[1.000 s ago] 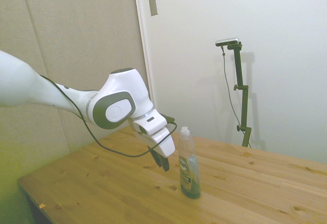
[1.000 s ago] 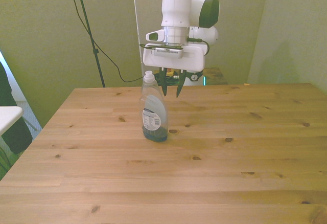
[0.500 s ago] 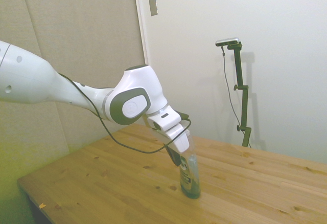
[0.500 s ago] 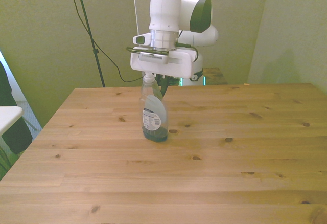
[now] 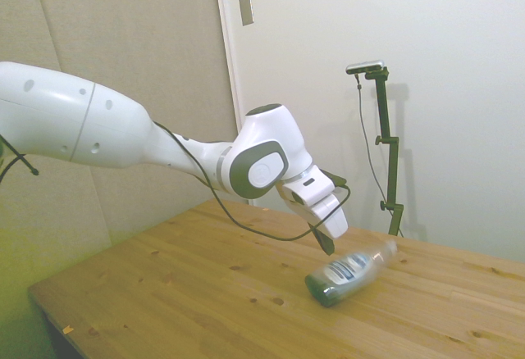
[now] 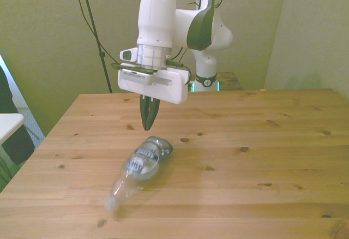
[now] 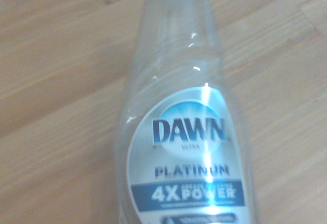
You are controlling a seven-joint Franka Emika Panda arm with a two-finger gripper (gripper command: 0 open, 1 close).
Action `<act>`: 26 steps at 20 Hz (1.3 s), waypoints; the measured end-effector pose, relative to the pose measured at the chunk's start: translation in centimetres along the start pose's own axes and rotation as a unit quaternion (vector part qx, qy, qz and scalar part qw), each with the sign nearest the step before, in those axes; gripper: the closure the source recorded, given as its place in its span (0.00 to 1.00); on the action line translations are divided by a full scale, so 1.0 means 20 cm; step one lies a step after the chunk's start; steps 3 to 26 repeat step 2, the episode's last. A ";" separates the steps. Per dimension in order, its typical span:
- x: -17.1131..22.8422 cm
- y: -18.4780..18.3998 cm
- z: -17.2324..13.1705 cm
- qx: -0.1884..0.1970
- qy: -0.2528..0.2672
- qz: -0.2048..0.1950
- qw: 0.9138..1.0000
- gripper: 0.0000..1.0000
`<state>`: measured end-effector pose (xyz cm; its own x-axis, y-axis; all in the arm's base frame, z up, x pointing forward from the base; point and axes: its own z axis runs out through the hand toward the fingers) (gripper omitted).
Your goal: Knock down the dish soap
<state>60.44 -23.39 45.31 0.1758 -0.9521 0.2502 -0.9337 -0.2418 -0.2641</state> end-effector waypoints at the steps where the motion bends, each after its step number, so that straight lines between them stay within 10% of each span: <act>1: 0.01 -0.03 0.01 0.003 0.001 0.004 1.000 1.00; 26: 0.02 -0.07 0.03 0.007 0.000 0.008 1.000 1.00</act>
